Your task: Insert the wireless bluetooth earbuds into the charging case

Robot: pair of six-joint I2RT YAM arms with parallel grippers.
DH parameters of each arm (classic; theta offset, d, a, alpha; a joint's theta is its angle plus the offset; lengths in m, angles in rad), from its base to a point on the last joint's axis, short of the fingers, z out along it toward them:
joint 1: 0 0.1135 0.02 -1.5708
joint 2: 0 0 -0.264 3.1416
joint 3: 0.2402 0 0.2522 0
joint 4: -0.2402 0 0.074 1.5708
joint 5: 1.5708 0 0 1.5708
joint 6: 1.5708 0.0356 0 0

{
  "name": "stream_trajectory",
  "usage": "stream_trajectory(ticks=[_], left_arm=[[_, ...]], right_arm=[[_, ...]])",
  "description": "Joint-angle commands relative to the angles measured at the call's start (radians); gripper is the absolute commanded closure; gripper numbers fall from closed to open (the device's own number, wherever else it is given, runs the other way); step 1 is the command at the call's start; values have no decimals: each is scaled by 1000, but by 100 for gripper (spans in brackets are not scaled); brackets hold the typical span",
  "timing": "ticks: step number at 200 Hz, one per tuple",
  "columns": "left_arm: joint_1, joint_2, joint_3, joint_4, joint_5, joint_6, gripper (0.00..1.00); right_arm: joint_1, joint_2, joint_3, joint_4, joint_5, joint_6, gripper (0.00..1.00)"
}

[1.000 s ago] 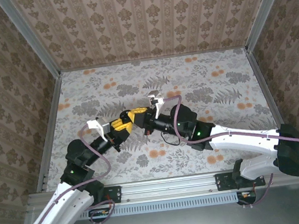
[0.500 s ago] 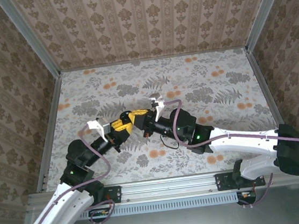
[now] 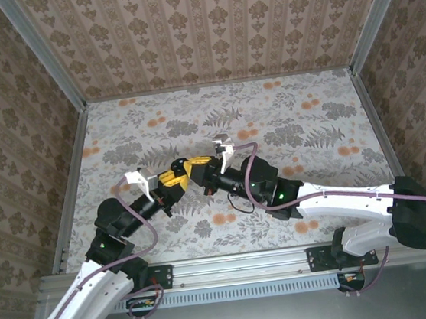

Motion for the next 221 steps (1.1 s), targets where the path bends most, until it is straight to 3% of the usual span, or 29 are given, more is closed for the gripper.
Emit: stream_trajectory(ticks=[1, 177, 221], left_arm=[[10, -21, 21, 113, -74, -21, 100], [9, -20, 14, 108, -53, -23, 100], [9, -19, 9, 101, -45, -8, 100]], right_arm=[[29, 22, -23, -47, -58, -12, 88], [29, -34, 41, -160, -41, -34, 62], [27, -124, 65, -265, 2, -39, 57]])
